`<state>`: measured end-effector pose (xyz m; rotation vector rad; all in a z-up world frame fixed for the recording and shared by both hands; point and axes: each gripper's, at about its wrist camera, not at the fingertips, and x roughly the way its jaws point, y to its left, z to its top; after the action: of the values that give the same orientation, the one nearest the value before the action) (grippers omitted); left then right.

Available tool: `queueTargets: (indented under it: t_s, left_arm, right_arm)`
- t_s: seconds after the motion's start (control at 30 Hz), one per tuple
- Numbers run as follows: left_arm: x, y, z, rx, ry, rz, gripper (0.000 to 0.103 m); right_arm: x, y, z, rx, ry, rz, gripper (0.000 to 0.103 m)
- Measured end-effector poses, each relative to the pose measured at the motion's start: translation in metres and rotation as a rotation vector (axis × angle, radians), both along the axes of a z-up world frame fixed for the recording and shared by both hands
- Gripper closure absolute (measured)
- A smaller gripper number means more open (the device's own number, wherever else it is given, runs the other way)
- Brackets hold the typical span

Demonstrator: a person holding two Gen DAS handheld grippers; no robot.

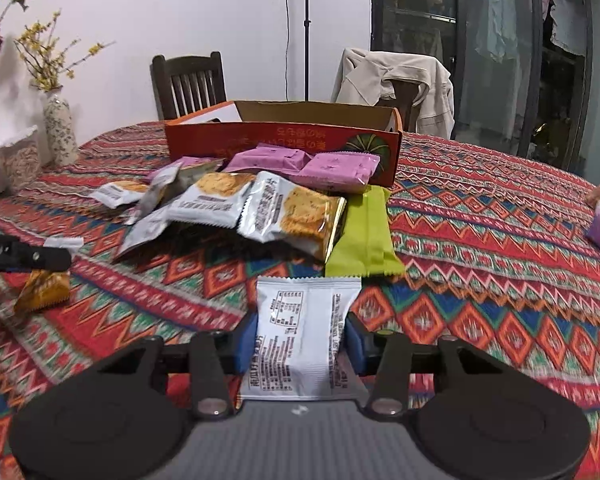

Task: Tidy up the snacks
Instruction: 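Grasp a white packet with the right tool while the left grasps a gold packet, then carry both packets into the cardboard box and open both tools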

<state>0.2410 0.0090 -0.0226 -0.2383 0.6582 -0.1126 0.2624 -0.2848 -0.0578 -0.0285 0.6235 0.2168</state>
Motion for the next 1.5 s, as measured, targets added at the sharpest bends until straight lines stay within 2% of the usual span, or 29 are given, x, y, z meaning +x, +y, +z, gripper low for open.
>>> queueTargets:
  t_s: [0.3, 0.47, 0.63, 0.8, 0.93, 1.03, 1.13, 1.23, 1.37, 1.5]
  left_arm:
    - [-0.038, -0.004, 0.034, 0.008, -0.101, -0.014, 0.064]
    - [-0.045, -0.002, 0.048, 0.007, -0.143, -0.033, 0.064]
    - [-0.023, -0.004, 0.074, 0.017, -0.210, -0.086, 0.064]
    - [0.032, -0.009, 0.112, -0.007, -0.249, -0.197, 0.064]
    - [0.088, -0.013, 0.145, -0.011, -0.270, -0.264, 0.064]
    - [0.143, -0.018, 0.169, -0.010, -0.278, -0.299, 0.064]
    - [0.207, -0.026, 0.183, -0.006, -0.249, -0.315, 0.064]
    - [0.273, -0.041, 0.181, 0.057, -0.230, -0.317, 0.063]
    - [0.369, -0.061, 0.144, 0.068, -0.111, -0.303, 0.063]
    - [0.440, -0.077, 0.093, 0.134, -0.026, -0.282, 0.063]
  right_arm:
    - [-0.055, -0.001, 0.030, 0.032, -0.093, 0.004, 0.059]
    - [-0.073, -0.002, 0.046, 0.043, -0.138, 0.010, 0.059]
    - [-0.074, -0.006, 0.066, 0.076, -0.181, 0.035, 0.059]
    - [-0.049, -0.011, 0.099, 0.091, -0.244, 0.065, 0.059]
    - [-0.011, -0.014, 0.136, 0.065, -0.312, 0.076, 0.058]
    - [0.031, -0.022, 0.169, 0.094, -0.334, 0.092, 0.058]
    - [0.092, -0.030, 0.201, 0.154, -0.303, 0.117, 0.058]
    - [0.168, -0.033, 0.218, 0.193, -0.218, 0.122, 0.058]
    - [0.279, -0.021, 0.204, 0.146, -0.086, 0.086, 0.058]
    - [0.384, 0.000, 0.149, 0.050, 0.081, 0.029, 0.058]
